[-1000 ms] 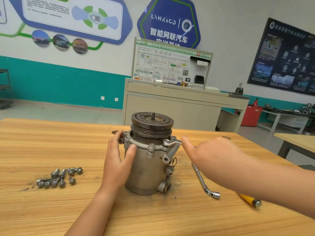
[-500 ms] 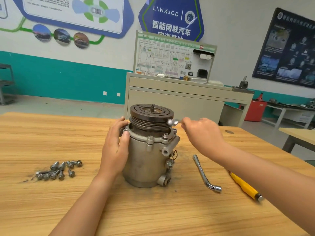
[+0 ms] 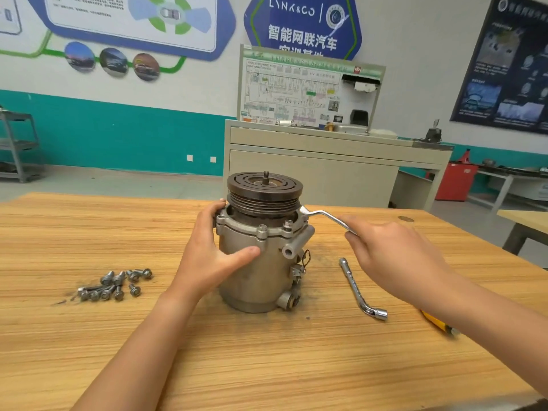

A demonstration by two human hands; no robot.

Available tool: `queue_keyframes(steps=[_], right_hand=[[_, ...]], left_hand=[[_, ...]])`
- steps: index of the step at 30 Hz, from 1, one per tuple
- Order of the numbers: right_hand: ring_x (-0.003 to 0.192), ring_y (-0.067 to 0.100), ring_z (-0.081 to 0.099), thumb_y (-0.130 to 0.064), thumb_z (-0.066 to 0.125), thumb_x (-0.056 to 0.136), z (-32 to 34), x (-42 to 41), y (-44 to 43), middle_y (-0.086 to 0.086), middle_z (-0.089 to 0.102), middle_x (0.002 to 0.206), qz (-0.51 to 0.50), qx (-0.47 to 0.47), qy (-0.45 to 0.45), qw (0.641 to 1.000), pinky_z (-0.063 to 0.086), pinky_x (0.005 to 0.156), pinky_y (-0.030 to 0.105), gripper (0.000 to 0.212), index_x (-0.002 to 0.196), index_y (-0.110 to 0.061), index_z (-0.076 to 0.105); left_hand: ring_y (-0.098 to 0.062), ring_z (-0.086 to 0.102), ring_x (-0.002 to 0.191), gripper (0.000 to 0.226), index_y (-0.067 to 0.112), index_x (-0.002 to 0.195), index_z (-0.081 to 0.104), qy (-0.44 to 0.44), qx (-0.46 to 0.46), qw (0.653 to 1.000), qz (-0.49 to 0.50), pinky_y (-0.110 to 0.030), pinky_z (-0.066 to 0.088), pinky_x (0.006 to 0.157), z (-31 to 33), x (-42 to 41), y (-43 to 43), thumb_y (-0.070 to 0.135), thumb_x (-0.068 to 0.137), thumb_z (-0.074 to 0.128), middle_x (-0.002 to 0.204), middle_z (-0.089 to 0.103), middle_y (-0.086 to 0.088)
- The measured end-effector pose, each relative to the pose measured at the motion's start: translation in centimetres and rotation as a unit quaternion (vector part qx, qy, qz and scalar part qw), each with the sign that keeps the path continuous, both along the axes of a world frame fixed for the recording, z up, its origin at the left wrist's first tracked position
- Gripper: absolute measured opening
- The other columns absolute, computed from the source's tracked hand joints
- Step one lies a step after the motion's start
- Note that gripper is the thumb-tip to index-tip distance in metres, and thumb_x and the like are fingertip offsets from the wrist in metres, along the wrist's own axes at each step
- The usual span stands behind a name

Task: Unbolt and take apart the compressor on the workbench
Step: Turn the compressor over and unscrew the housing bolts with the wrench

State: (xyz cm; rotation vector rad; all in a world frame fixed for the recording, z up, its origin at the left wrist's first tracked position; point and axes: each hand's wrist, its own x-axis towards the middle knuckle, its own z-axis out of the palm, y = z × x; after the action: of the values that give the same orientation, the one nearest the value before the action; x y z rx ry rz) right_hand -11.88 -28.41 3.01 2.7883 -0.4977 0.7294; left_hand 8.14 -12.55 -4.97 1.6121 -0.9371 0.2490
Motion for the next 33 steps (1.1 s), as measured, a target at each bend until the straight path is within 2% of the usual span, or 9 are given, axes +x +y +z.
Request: queue_keyframes(steps=[3,10,17,20,22,24,28,31,33], right_hand=[[0.075,0.025,0.058,-0.031,0.029,0.099,0.2,-0.3,0.9,-0.002,0.056,0.073,-0.015,-0.008,0.016,1.000,0.040,0.056,0.032,0.030,0.127,-0.034,0.037],[0.060,0.022,0.043,-0.025,0.033,0.098,1.0,-0.2,2.7,-0.007,0.037,0.060,-0.059,-0.059,0.069,0.994,0.023,0.041,0.027,0.029,0.125,-0.032,0.035],[0.045,0.015,0.022,0.000,0.039,0.086,3.1,-0.1,6.1,-0.002,0.028,0.059,-0.084,-0.140,0.191,0.968,0.017,0.039,0.027,0.038,0.123,-0.010,0.035],[0.048,0.009,0.023,0.003,0.042,0.086,4.6,-0.2,7.4,0.001,0.027,0.061,-0.086,-0.130,0.261,0.953,0.019,0.038,0.026,0.030,0.116,-0.003,0.043],[0.049,0.009,0.021,0.000,0.043,0.088,5.3,-0.2,8.2,-0.001,0.025,0.060,-0.088,-0.130,0.269,0.950,0.019,0.038,0.024,0.007,0.083,-0.001,0.038],[0.047,0.008,0.021,-0.003,0.043,0.089,5.2,-0.4,8.5,-0.002,0.026,0.058,-0.084,-0.147,0.265,0.949,0.019,0.037,0.023,0.026,0.068,-0.003,0.027],[0.046,0.009,0.022,-0.006,0.039,0.093,4.6,-0.7,7.3,-0.004,0.027,0.059,-0.087,-0.149,0.235,0.957,0.019,0.039,0.022,0.015,0.101,-0.011,0.051],[0.045,0.014,0.021,-0.006,0.038,0.092,4.3,-0.1,5.8,-0.002,0.027,0.058,-0.108,-0.165,0.221,0.955,0.017,0.039,0.024,0.018,0.074,-0.010,0.037],[0.046,0.015,0.023,-0.008,0.038,0.093,4.3,0.6,4.7,-0.002,0.029,0.058,-0.110,-0.170,0.205,0.958,0.018,0.039,0.025,0.022,0.072,-0.012,0.033]], left_hand=[[0.013,0.041,0.099,0.082,0.037,0.123,0.034,-0.013,-0.003,0.999,0.030,-0.001,0.032,0.079,0.1,0.1,-0.1,0.037,0.057,0.082,0.117,0.042,0.023],[0.025,0.038,0.101,0.082,0.038,0.120,0.037,-0.020,-0.014,0.998,0.049,0.006,0.029,0.078,0.0,0.2,-0.1,0.042,0.051,0.082,0.112,0.040,0.031],[0.009,0.037,0.107,0.089,0.028,0.129,0.041,-0.010,-0.001,0.998,0.065,0.005,0.028,0.081,0.2,-0.2,-0.2,0.049,0.050,0.076,0.121,0.042,0.018],[-0.002,0.043,0.111,0.093,0.023,0.132,0.043,-0.013,0.008,0.996,0.087,-0.012,0.034,0.091,0.3,-0.7,-0.1,0.050,0.052,0.081,0.121,0.044,0.014],[-0.008,0.046,0.111,0.094,0.022,0.132,0.044,-0.020,0.012,0.993,0.113,-0.033,0.039,0.099,0.3,-1.5,-0.1,0.053,0.052,0.084,0.119,0.044,0.014],[-0.010,0.046,0.113,0.096,0.023,0.131,0.044,-0.021,0.009,0.990,0.141,-0.048,0.040,0.101,0.3,-2.6,-0.2,0.057,0.050,0.083,0.119,0.044,0.015],[-0.014,0.045,0.121,0.100,0.026,0.132,0.042,-0.015,0.001,0.981,0.194,-0.054,0.034,0.102,0.1,-4.4,-0.9,0.073,0.048,0.070,0.128,0.047,0.011],[-0.015,0.040,0.126,0.102,0.022,0.133,0.040,-0.009,0.010,0.975,0.221,-0.053,0.028,0.105,0.3,-4.9,-2.0,0.072,0.047,0.065,0.133,0.044,0.006],[-0.018,0.036,0.129,0.106,0.016,0.135,0.037,-0.005,0.028,0.970,0.241,-0.052,0.026,0.105,0.7,-5.3,-3.2,0.071,0.050,0.067,0.136,0.041,0.001]])
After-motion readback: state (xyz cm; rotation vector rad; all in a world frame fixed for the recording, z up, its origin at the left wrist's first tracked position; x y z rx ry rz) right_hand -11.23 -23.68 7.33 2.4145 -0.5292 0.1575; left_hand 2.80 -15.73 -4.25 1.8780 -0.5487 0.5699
